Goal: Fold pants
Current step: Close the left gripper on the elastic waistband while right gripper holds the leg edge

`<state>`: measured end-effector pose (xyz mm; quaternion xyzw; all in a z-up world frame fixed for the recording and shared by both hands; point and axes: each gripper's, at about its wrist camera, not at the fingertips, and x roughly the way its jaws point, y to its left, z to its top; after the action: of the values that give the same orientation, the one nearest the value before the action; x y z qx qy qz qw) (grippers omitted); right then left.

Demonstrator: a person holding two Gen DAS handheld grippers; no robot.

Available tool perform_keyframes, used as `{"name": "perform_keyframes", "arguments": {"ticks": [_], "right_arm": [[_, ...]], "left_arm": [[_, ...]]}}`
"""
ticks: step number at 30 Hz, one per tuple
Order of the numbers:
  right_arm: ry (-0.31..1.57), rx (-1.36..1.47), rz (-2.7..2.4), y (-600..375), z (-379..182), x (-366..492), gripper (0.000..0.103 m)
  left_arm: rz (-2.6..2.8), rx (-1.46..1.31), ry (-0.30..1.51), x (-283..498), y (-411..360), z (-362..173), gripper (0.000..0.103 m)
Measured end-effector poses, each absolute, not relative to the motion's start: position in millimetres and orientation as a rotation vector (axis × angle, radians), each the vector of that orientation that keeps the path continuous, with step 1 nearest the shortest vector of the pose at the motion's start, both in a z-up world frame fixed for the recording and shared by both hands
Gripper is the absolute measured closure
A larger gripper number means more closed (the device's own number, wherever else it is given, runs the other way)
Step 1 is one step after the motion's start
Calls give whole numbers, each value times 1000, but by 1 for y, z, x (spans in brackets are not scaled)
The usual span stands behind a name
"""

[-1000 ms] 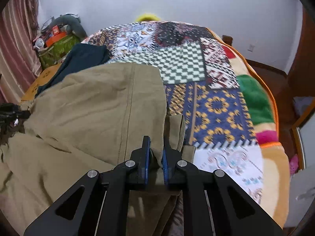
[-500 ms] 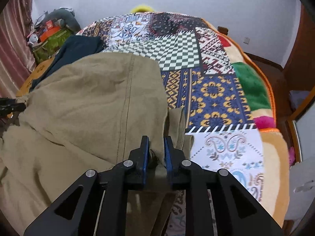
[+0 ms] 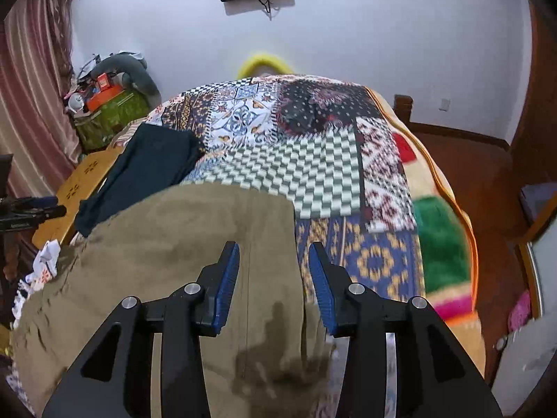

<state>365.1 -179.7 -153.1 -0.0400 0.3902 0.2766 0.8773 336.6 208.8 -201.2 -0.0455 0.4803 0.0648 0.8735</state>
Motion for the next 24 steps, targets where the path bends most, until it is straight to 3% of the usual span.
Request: {"name": "perform_keyframes", "arguments": {"ticks": [10, 14, 18, 21, 23, 24], "right_arm": [[948, -42, 578, -148, -194, 445, 64], [1009, -41, 573, -138, -219, 467, 64], [1094, -48, 594, -118, -248, 489, 63], [1135, -55, 597, -108, -262, 499, 63], [1135, -9, 602, -107, -268, 503, 63], [1127, 22, 607, -108, -270, 505, 63]], "left_arm": [[145, -204, 1192, 377, 220, -275, 31], [125, -242, 1198, 374, 225, -294, 24], [92, -297, 1197, 373, 229, -301, 24], [48, -340, 1195, 371, 232, -304, 33], [11, -395, 1197, 371, 235, -306, 50], [-3, -411, 1196, 371, 234, -306, 52]]}}
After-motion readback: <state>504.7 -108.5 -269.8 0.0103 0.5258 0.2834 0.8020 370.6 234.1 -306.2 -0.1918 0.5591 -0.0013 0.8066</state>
